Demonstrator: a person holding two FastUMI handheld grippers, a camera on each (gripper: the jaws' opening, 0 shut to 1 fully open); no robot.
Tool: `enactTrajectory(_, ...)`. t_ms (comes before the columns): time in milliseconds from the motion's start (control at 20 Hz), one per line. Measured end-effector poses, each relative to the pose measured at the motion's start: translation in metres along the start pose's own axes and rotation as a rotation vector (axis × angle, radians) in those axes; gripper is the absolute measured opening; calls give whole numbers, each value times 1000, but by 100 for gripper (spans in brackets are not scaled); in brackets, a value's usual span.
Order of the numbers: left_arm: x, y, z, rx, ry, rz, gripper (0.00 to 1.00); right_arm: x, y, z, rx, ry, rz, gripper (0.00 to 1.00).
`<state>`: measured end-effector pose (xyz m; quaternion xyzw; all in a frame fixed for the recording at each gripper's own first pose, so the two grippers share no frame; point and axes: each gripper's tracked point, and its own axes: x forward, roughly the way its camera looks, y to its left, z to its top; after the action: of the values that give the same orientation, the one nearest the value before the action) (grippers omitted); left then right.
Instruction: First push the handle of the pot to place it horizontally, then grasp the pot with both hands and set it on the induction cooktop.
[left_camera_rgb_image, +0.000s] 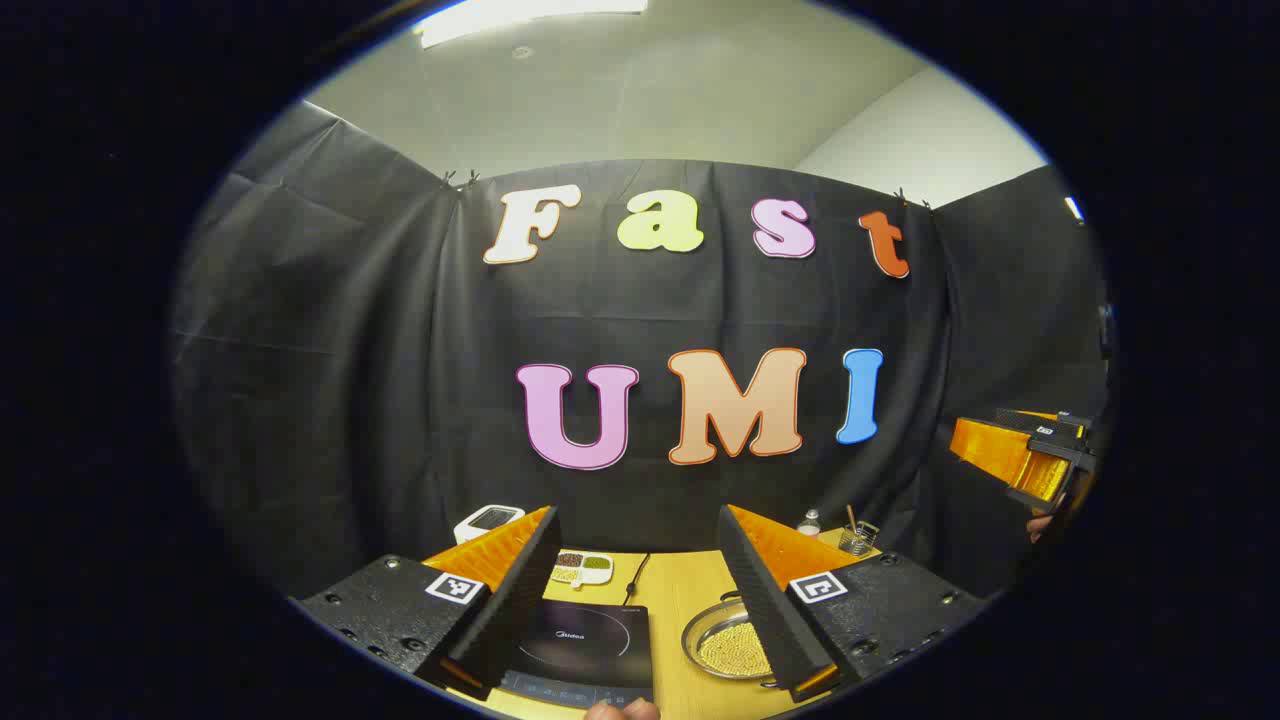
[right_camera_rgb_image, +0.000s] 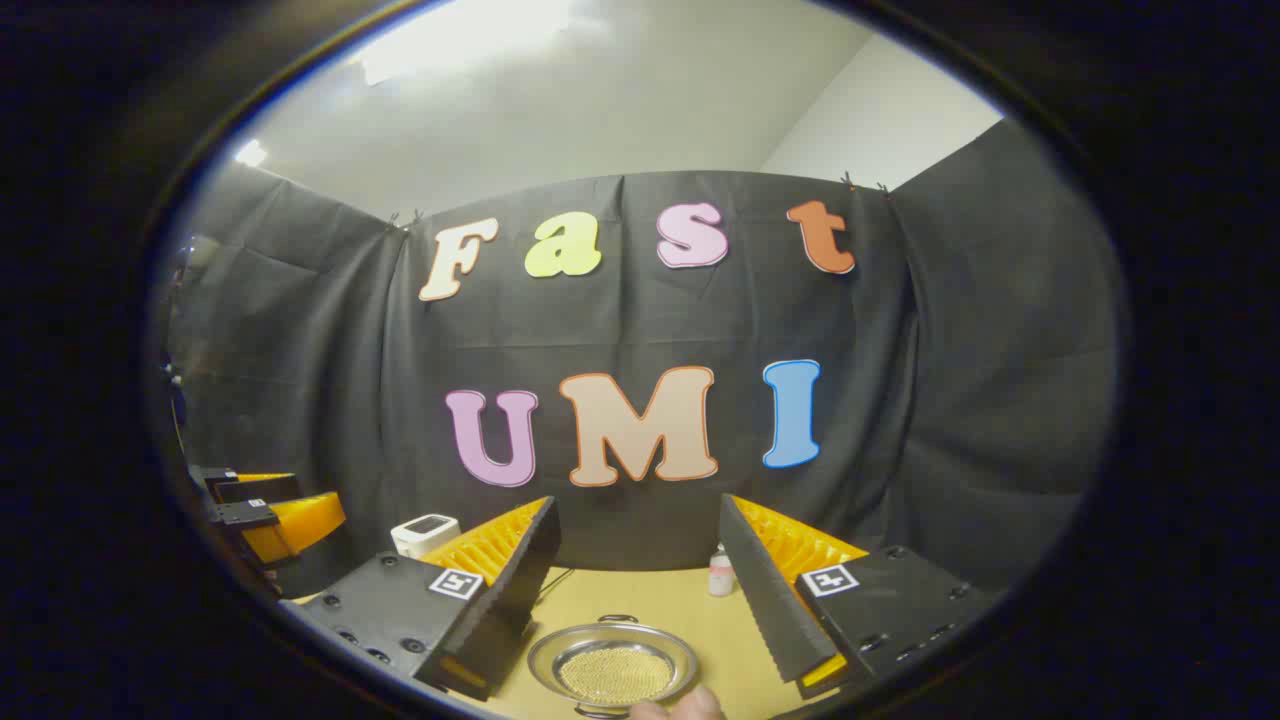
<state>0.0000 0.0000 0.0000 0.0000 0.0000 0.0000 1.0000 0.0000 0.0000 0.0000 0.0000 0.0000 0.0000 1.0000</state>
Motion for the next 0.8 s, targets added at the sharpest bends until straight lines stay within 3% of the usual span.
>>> enactTrajectory(500,-4,0,-4,10,9,18,95,-2,-1,-1,4,8,17,96)
enactTrajectory(800,-5,0,-5,13,9,23,92,-2,1,0,6,11,27,96)
